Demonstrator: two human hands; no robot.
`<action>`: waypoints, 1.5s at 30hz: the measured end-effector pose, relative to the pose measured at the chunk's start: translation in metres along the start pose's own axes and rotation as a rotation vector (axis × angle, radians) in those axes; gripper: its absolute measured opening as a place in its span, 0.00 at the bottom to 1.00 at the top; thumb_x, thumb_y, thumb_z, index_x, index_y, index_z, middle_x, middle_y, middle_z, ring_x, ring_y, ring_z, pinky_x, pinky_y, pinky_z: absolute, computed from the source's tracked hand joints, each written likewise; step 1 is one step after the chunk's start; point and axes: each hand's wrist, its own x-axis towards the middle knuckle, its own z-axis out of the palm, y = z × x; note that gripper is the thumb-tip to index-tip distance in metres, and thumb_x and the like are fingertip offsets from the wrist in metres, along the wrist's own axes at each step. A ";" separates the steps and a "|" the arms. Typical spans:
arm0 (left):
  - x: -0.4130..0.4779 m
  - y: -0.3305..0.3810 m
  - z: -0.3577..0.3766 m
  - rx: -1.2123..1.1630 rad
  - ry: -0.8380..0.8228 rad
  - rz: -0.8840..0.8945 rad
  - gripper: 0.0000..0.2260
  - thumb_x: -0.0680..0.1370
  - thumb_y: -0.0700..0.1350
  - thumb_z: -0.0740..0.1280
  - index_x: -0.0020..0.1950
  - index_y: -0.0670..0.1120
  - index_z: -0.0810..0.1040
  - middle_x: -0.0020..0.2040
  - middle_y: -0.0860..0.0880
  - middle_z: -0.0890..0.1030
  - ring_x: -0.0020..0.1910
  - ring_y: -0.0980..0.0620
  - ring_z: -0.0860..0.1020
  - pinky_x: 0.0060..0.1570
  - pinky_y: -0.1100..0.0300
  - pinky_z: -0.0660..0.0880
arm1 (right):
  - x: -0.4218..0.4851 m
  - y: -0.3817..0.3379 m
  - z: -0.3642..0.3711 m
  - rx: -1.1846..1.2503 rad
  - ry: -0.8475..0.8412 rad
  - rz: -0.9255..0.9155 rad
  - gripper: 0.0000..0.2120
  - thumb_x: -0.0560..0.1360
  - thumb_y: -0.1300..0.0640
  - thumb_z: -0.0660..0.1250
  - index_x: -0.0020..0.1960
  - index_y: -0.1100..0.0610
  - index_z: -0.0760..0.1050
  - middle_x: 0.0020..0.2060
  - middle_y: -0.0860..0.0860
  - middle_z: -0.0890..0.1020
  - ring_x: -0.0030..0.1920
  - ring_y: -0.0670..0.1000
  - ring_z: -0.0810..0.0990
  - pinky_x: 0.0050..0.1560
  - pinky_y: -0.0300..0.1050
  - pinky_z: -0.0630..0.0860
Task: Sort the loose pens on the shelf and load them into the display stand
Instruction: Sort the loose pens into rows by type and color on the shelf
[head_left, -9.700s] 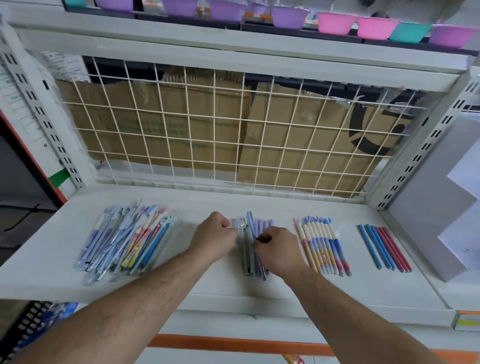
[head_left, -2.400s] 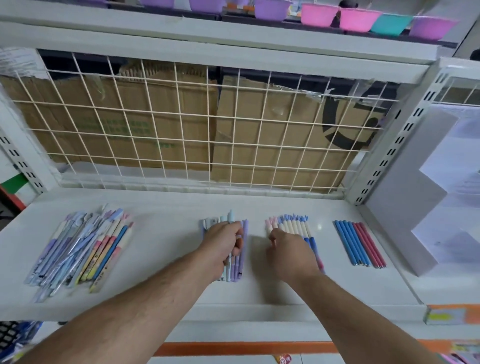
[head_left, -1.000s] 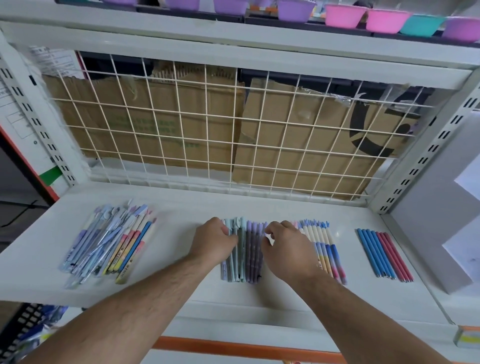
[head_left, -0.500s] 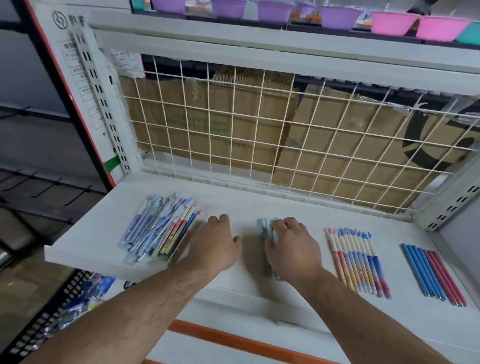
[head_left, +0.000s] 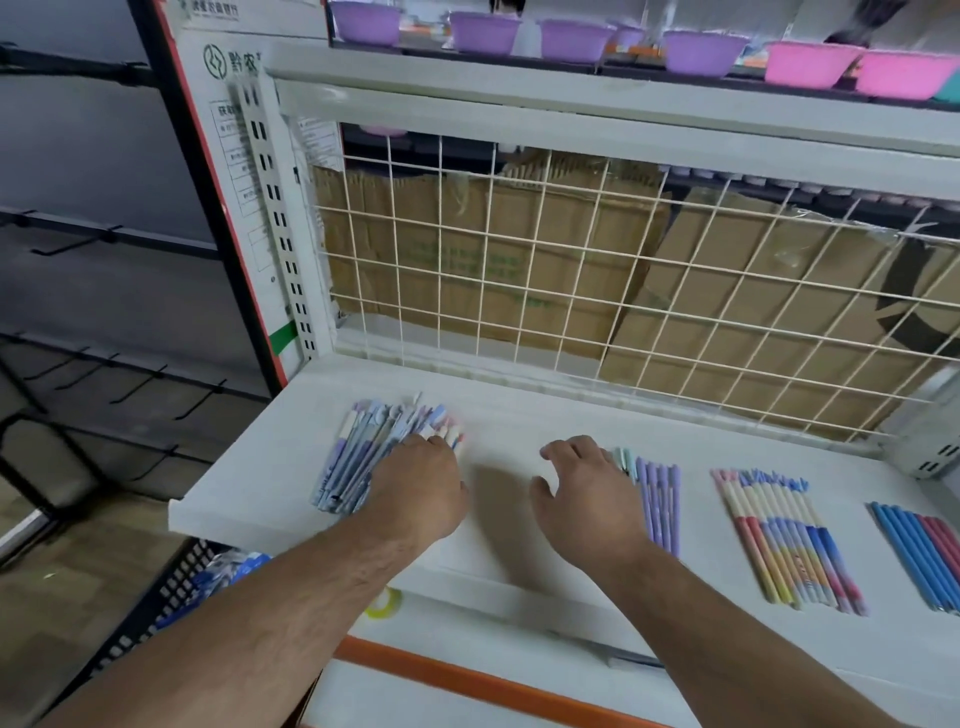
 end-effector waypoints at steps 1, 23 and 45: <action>0.002 -0.001 0.000 0.008 -0.012 0.009 0.18 0.79 0.54 0.62 0.62 0.43 0.73 0.59 0.44 0.76 0.58 0.45 0.77 0.48 0.56 0.73 | 0.000 -0.002 0.000 0.005 0.006 0.004 0.16 0.77 0.50 0.65 0.64 0.53 0.77 0.60 0.50 0.78 0.57 0.54 0.78 0.49 0.47 0.77; 0.011 0.025 0.001 0.250 -0.267 0.105 0.17 0.80 0.38 0.61 0.68 0.43 0.72 0.63 0.46 0.77 0.65 0.44 0.76 0.69 0.50 0.70 | -0.006 0.010 -0.003 0.025 0.053 0.038 0.13 0.76 0.52 0.67 0.60 0.52 0.81 0.56 0.48 0.81 0.47 0.52 0.81 0.40 0.42 0.72; 0.018 0.050 -0.006 -0.964 -0.478 -0.135 0.06 0.79 0.43 0.60 0.49 0.43 0.74 0.39 0.44 0.74 0.32 0.49 0.67 0.29 0.61 0.60 | -0.022 0.018 -0.025 0.201 -0.047 0.198 0.05 0.77 0.49 0.66 0.47 0.48 0.79 0.39 0.40 0.80 0.42 0.44 0.77 0.55 0.44 0.74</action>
